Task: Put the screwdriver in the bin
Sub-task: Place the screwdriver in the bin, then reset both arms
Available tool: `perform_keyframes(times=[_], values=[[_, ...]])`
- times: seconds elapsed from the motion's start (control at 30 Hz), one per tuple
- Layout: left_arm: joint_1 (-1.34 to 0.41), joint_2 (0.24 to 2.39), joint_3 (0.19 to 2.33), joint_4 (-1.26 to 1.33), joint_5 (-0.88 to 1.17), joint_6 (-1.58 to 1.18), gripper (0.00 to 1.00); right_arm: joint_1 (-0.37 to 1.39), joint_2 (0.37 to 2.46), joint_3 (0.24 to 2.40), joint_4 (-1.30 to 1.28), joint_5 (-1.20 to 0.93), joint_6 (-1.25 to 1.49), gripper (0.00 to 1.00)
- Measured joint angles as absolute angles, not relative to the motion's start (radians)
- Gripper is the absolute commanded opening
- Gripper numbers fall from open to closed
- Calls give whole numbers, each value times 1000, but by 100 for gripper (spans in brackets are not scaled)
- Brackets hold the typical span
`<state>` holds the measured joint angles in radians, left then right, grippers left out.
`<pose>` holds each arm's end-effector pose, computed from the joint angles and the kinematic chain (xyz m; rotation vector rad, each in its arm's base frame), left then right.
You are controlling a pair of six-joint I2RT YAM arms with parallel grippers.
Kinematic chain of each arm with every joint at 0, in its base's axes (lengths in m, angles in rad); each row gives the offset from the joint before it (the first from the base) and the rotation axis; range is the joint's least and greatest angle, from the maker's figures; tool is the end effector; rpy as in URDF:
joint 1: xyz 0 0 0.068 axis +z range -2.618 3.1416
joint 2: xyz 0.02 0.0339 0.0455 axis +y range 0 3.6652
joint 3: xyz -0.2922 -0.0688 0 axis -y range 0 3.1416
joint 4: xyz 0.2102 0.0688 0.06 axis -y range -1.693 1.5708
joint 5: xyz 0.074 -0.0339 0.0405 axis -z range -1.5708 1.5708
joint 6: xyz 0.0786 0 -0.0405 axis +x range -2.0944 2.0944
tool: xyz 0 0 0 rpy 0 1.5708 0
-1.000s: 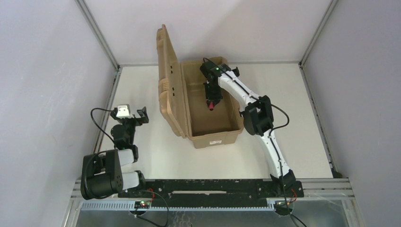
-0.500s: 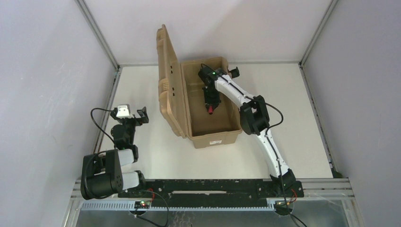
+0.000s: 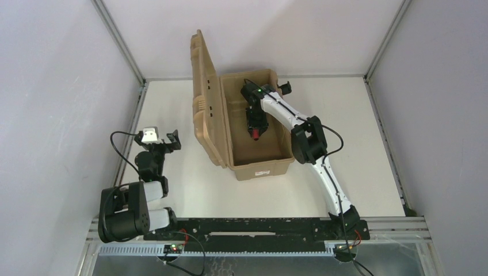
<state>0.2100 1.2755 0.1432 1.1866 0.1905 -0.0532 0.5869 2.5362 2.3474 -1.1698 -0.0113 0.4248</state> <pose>0.2275 0.0333 0.2364 -0.0471 1.5168 -0.0190 0.4243 0.2832 0.1501 -0.2412 2.9470 0.1672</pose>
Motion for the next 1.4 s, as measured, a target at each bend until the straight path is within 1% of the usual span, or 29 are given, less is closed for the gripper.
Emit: perform_keyframes(times=[0.37, 0.57, 0.67, 0.77, 0.8, 0.87, 1.2, 1.4], values=[[211, 1275, 143, 1187, 191, -53, 100, 589, 2502, 2360, -1166, -9, 417, 64], [211, 1275, 143, 1187, 191, -54, 100, 588, 2396, 2392, -1128, -10, 375, 69], [211, 1275, 143, 1187, 191, -54, 100, 588, 2332, 2425, -1103, -5, 345, 75], [211, 1275, 143, 1187, 191, -54, 100, 589, 2278, 2446, -1082, 12, 316, 83], [211, 1275, 143, 1187, 191, -54, 100, 589, 2260, 2450, -1075, 19, 304, 87], [211, 1275, 143, 1187, 191, -53, 100, 588, 2228, 2455, -1065, 37, 278, 98], [211, 1275, 143, 1187, 191, -54, 100, 559, 2112, 2464, -1042, 155, 141, 100], [211, 1275, 143, 1187, 191, -54, 100, 485, 2025, 2457, -1026, 208, 91, 100]])
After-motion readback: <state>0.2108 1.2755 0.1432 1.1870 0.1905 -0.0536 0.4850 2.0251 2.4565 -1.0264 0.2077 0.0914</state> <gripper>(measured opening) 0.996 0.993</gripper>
